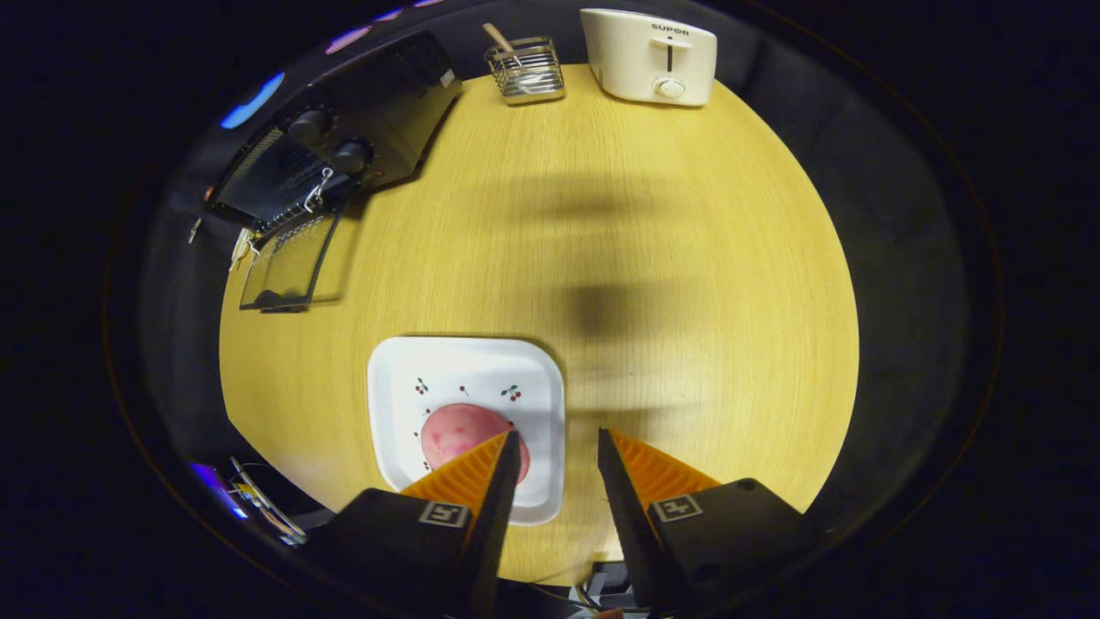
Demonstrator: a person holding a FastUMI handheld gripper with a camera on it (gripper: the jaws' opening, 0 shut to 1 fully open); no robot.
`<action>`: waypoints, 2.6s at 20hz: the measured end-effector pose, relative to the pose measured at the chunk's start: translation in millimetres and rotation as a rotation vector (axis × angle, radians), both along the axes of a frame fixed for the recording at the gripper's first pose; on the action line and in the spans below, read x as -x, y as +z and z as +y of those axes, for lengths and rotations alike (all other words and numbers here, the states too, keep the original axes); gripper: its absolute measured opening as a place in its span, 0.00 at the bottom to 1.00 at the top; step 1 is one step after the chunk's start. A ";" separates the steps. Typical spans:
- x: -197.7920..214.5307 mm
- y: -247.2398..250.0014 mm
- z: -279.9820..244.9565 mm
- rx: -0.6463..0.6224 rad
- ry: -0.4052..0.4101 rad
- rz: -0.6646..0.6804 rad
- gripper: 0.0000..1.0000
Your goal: Open the toaster oven, put the food inside, and close the toaster oven door.
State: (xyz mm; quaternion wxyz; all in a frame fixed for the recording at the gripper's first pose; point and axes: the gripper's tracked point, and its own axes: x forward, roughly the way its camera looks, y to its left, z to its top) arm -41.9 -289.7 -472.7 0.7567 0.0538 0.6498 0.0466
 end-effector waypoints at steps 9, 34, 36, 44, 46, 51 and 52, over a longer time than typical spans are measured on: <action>3.1 -15.8 5.4 -0.130 0.014 0.056 0.08; -9.3 103.8 216.7 -0.692 -0.855 -0.201 0.05; -30.6 107.3 238.5 -0.682 -0.930 -0.260 0.05; -116.4 96.6 296.7 -0.671 -1.261 -0.371 0.05; -135.5 88.4 305.5 -0.660 -1.334 -0.369 0.05; -186.2 80.1 313.6 -0.663 -1.456 -0.374 0.05; -194.5 78.3 313.2 -0.663 -1.473 -0.380 0.05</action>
